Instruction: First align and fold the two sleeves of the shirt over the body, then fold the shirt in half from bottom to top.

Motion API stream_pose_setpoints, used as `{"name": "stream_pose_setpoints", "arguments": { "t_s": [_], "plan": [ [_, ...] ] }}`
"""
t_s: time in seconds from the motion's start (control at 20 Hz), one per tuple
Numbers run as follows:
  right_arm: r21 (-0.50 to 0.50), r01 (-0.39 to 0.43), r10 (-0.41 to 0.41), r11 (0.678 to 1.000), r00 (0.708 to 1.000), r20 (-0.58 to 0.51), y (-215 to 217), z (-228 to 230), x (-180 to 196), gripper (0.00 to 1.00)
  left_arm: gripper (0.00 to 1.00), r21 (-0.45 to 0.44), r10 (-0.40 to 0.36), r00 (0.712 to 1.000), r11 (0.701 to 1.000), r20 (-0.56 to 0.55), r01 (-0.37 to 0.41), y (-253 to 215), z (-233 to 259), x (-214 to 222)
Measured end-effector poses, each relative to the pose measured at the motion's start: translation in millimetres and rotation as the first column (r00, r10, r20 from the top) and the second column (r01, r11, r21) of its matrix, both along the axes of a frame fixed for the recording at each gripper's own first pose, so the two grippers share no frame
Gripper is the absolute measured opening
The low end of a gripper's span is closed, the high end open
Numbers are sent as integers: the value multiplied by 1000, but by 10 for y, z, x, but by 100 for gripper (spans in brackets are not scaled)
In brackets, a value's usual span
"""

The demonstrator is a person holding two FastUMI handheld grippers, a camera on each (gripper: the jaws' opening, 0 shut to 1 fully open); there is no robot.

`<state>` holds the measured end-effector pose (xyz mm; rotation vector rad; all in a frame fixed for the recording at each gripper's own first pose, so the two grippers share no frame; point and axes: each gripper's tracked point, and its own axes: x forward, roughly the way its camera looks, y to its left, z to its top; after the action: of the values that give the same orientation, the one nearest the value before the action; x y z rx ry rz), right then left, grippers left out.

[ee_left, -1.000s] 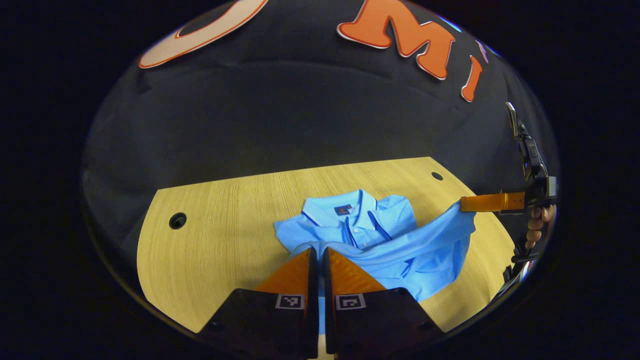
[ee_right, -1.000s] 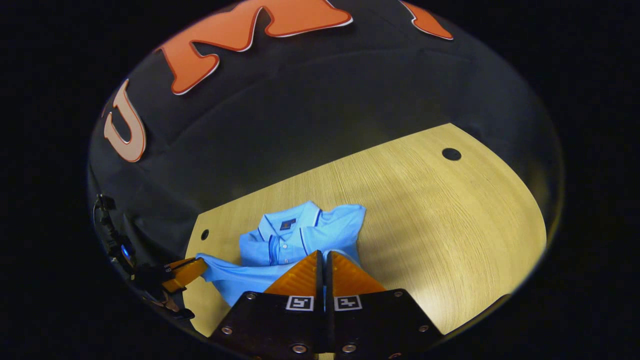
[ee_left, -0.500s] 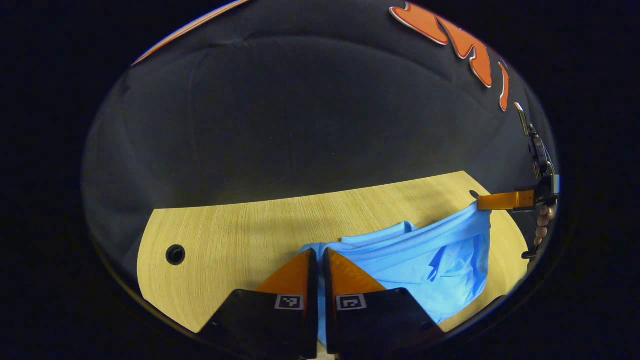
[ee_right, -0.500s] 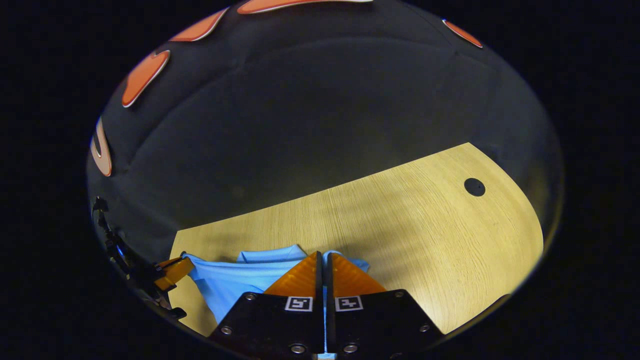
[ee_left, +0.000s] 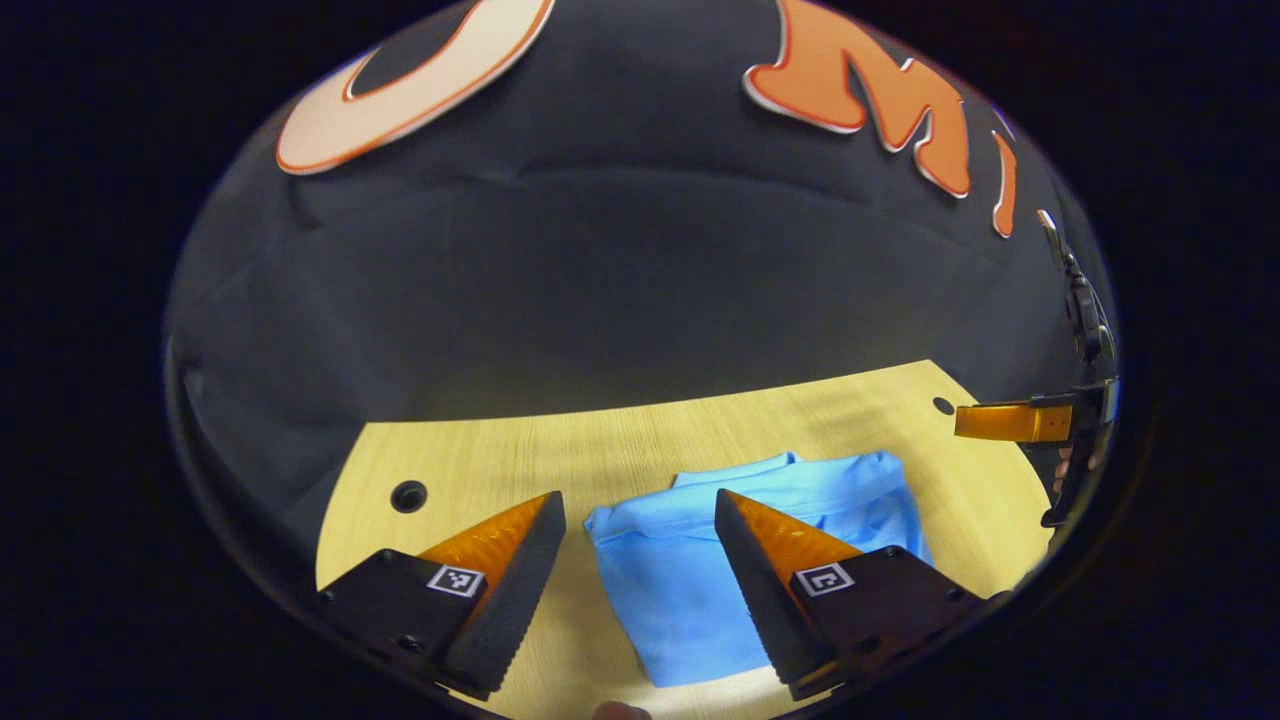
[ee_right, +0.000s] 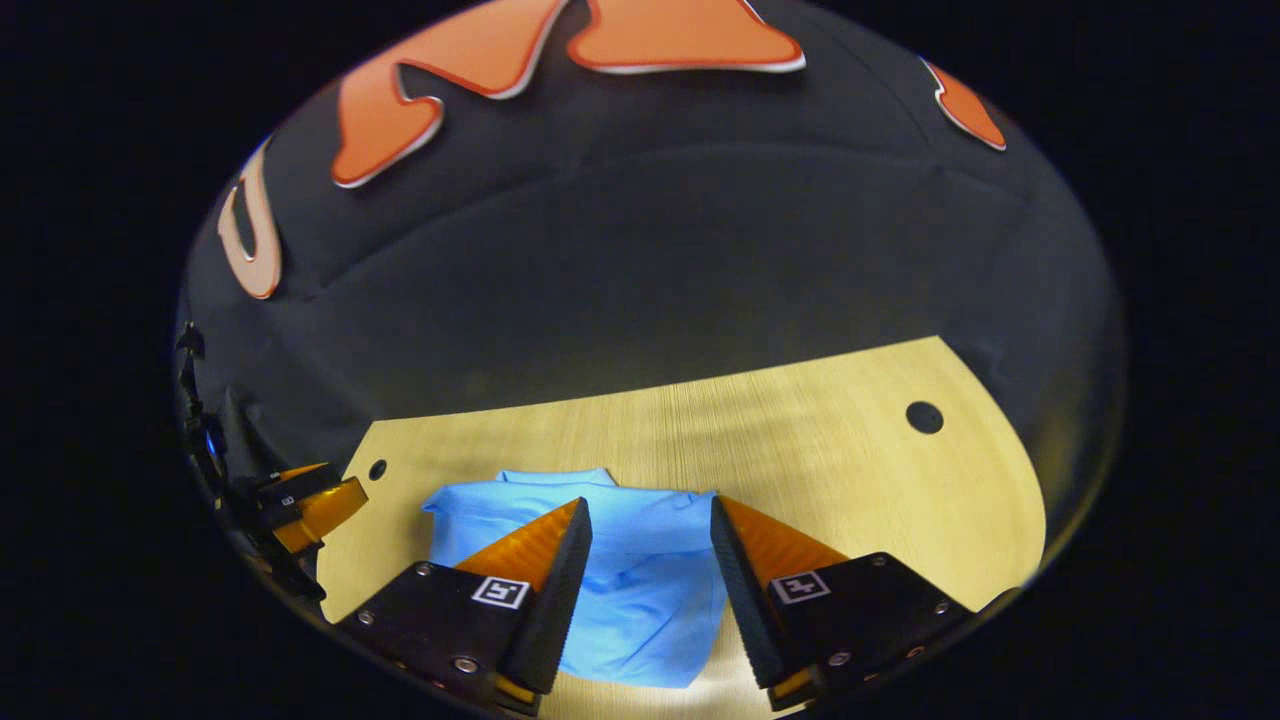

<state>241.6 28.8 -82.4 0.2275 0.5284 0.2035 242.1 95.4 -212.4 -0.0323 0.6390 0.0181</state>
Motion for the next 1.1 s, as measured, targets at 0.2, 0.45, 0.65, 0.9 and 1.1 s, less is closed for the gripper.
{"name": "stream_pose_setpoints", "arguments": {
  "t_s": [0.2,0.45,0.65,0.9,1.1],
  "plan": [
    [-37,-1,7,999,987,162,-195,596,-491,78,98,2,28,995,1000,93,-29,-145,618,-488],
    [-105,18,16,994,951,309,-371,1006,-1123,87,98,41,21,967,999,255,-32,-402,1558,-1196],
    [-123,37,19,992,905,426,-455,1379,-1743,89,98,70,10,920,997,392,-41,-606,2110,-1778],
    [-118,31,36,993,851,524,-464,1628,-2426,91,98,90,26,858,992,513,-84,-828,2523,-2415],
    [-121,1,69,993,820,569,-455,1673,-2896,92,98,89,57,809,987,585,-134,-999,2695,-2827]
  ]
}}
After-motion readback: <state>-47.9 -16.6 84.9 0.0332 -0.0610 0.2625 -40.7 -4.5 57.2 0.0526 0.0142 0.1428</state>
